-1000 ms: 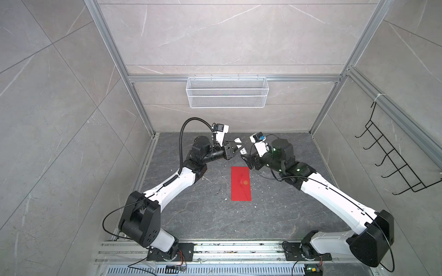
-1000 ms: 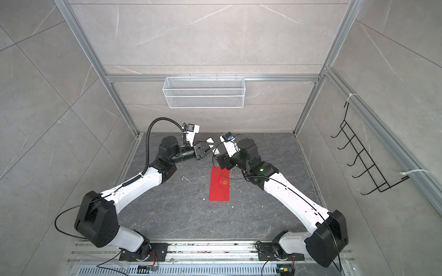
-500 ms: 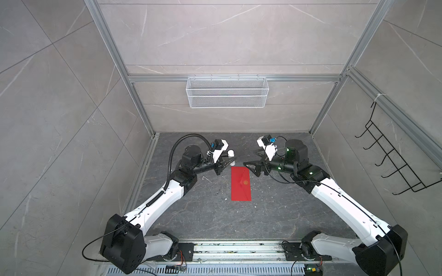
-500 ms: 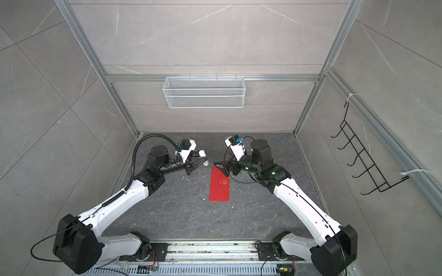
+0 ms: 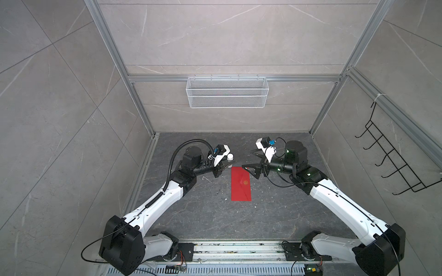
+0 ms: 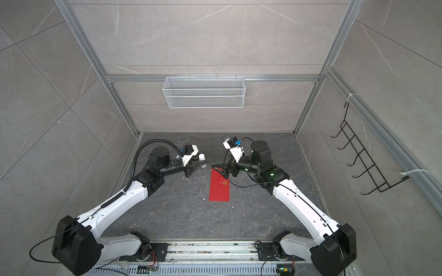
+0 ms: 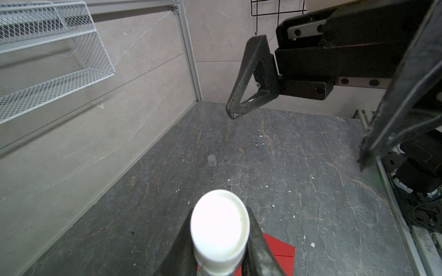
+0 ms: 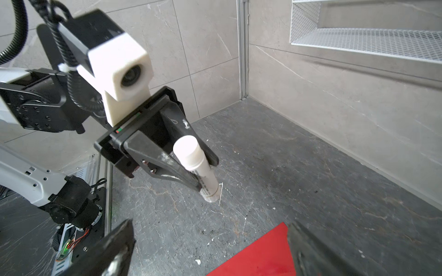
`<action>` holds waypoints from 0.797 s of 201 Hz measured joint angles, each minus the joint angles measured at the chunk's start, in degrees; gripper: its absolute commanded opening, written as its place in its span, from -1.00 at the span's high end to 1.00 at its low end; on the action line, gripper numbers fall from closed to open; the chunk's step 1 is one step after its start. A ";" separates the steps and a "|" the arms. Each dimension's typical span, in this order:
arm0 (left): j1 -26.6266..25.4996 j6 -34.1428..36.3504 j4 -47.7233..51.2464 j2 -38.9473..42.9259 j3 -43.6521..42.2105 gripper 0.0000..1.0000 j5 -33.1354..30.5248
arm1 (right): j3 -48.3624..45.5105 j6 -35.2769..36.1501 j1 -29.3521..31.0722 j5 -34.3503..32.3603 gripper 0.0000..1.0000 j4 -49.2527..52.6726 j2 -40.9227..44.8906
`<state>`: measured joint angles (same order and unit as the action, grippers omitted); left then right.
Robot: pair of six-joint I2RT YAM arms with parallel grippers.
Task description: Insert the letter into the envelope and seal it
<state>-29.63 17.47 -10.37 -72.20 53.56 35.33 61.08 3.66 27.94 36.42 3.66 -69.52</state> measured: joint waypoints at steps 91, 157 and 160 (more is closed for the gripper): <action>-5.25 -1.46 -8.83 -8.09 -7.34 1.00 -4.35 | -5.90 0.46 0.00 -7.69 -0.74 -3.93 1.36; -7.15 -1.90 -14.12 -10.43 -8.79 1.00 -6.32 | 0.17 -1.31 -0.55 -7.34 -0.68 6.91 -1.14; -7.15 -1.90 -14.12 -10.43 -8.72 1.00 -6.29 | 0.61 -1.33 -0.55 -7.02 -0.67 7.37 -1.46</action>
<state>-36.77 15.57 -24.49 -82.63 44.84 29.04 61.69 2.33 27.40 29.41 11.03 -70.98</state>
